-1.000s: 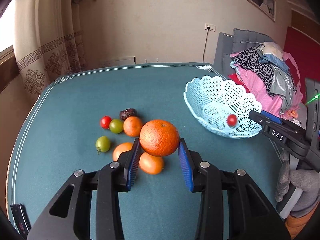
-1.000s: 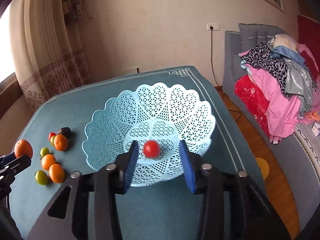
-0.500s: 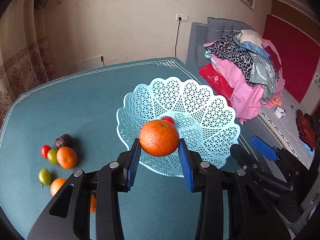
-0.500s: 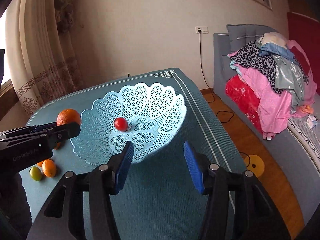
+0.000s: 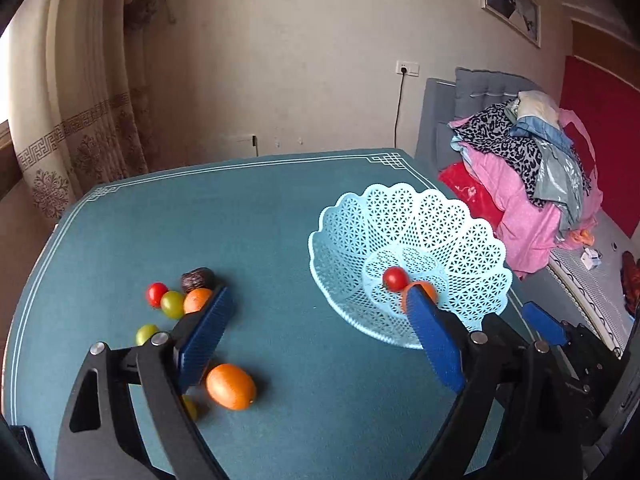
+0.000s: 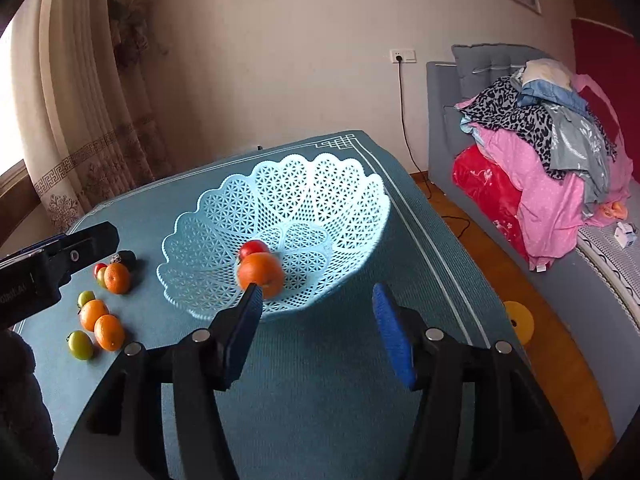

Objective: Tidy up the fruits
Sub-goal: 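Lower the orange into the blue basket and open the left gripper, then grasp the green tomato with the left gripper while the right gripper grasps an orange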

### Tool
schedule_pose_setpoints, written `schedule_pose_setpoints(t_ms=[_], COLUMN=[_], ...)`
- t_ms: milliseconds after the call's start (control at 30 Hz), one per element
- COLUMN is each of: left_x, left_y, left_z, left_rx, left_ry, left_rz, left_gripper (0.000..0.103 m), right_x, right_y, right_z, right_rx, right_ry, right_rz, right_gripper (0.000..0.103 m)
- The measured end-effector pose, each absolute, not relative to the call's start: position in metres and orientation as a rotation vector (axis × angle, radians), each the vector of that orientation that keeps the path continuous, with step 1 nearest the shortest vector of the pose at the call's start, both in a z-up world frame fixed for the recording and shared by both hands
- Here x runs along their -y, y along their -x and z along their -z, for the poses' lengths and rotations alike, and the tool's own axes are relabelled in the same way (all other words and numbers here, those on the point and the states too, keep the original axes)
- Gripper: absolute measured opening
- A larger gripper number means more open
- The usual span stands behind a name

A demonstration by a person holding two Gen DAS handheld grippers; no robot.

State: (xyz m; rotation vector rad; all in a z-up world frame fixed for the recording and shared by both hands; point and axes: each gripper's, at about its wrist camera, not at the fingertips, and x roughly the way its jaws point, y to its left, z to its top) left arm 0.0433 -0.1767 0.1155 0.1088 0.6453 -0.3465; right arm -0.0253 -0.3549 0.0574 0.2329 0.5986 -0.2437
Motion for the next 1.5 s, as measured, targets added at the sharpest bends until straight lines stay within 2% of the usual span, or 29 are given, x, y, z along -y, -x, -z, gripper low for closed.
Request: schedule_pose_setpoints(t_ms=[300,567,800,1033,1200,1300,1400,1433,1500], left_x=[0.109,0.049,0.031,0.034,0.036,0.040,0.045,0.045,0.041], left_y=[-0.014,0.001,-0.011,-0.026,-0.039,-0.048,-0.056,-0.057,-0.056], left_z=[-0.111,-0.078,-0.060,-0.045,-0.034,-0.031,-0.027,-0.026,-0.026], left_rx=[-0.612,-0.670,-0.733,-0.809,-0.851,-0.875,-0.881,-0.888,-0.890], left_ry=[-0.098,-0.079,-0.032,-0.012,0.008,0.027,0.034,0.041,0.065], left_rz=[0.292,0.278,0.316,0.333,0.331,0.345,0.355,0.358,0.370], left_gripper=[0.094,0.094,0.092,0.074,0.070,0.062,0.045,0.034,0.034], right_x=[0.296,0.252,0.234,0.235,0.234,0.233,0.230,0.229,0.225], right_y=[0.024,0.019,0.016,0.010,0.005,0.002,-0.002,-0.003,-0.006], right_z=[-0.061,-0.055,-0.046,-0.040,-0.037,-0.036,-0.035,-0.034,-0.033], right_rx=[-0.621,-0.654,-0.687,-0.717,-0.728,-0.731,-0.737,-0.741,-0.748], right_ry=[-0.175,-0.159,-0.141,-0.157,-0.161,-0.164,-0.169,-0.170,-0.170], right_rz=[0.209,0.174,0.144,0.116,0.084,0.070,0.053,0.046,0.021], right_gripper=[0.058,0.058,0.058,0.059,0.059,0.059,0.059,0.059,0.059])
